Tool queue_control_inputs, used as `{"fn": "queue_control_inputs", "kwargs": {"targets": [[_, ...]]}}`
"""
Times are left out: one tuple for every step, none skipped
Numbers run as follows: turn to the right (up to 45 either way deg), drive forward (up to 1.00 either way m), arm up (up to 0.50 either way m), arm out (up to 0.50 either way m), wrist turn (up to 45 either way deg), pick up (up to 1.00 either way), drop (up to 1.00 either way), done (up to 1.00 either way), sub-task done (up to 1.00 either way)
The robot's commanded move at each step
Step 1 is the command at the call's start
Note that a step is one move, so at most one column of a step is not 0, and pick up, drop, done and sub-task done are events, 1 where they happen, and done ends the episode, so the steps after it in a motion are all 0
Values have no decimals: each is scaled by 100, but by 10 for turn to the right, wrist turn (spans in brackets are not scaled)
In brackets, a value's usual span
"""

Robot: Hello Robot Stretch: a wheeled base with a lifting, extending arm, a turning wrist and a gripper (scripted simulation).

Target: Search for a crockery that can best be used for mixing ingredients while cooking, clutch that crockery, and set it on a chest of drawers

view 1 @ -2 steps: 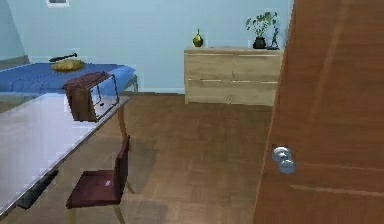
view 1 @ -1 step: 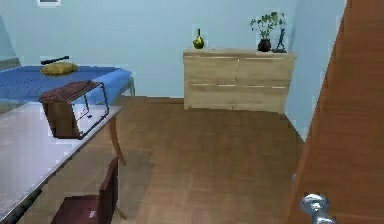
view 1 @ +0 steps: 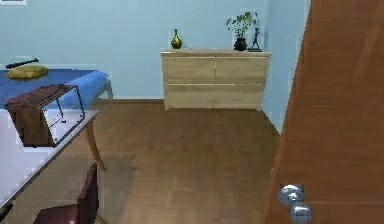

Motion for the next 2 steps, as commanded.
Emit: {"fn": "queue_control_inputs", "kwargs": {"targets": [[0, 30, 0, 0, 0, 0, 0, 0, 0], [0, 45, 0, 0, 0, 0, 0, 0, 0]]}}
